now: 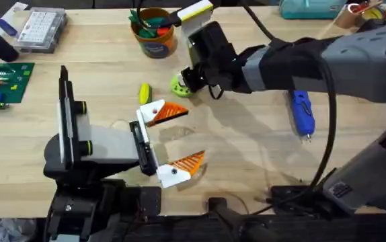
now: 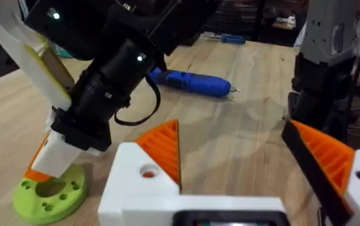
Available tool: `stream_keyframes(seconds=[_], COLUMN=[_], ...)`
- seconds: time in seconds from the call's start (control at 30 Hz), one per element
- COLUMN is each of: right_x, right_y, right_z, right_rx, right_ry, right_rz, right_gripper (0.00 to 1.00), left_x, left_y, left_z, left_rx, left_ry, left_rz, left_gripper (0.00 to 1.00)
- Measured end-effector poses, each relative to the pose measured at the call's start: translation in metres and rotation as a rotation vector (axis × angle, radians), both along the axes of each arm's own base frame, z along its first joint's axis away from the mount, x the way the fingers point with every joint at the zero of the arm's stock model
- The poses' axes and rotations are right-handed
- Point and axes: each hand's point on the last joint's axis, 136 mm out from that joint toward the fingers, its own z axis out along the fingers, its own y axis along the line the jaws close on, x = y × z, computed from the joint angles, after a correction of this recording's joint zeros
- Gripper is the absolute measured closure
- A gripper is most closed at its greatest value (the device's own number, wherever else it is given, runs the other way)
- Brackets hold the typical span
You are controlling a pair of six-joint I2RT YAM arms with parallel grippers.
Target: Pick up the gripper from the table and insert it into the empty holder that is missing its gripper. Then pick up a screw, insert it into the mounting hole, and use the screwdriver to tighten it. Finally, clean up the table by picking up the vegetable and placing it into the bucket.
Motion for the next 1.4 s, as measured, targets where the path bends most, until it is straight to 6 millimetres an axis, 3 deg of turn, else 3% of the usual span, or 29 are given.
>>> stream_keyframes(seconds=[0.1, 1.07, 1.17, 1.4], right_x=[0.000, 0.000, -0.002, -0.008], right_y=[0.000, 0.000, -0.002, -0.005], right_z=[0.000, 0.003, 0.014, 0.059], right_rx=[0.002, 0.002, 0.007, 0.054], right_ry=[-0.001, -0.002, -0.008, -0.056], right_rz=[0.000, 0.000, 0.000, 0.008], right_gripper=[0.994, 0.997, 0.997, 0.997], left_x=[0.000, 0.000, 0.000, 0.000], left_y=[0.000, 0.000, 0.000, 0.000], left_z=[0.000, 0.000, 0.000, 0.000], left_rx=[0.000, 0.000, 0.000, 0.000], left_ry=[0.000, 0.000, 0.000, 0.000], left_rz=[0.000, 0.000, 0.000, 0.000], left_gripper=[0.010, 0.010, 0.010, 0.010])
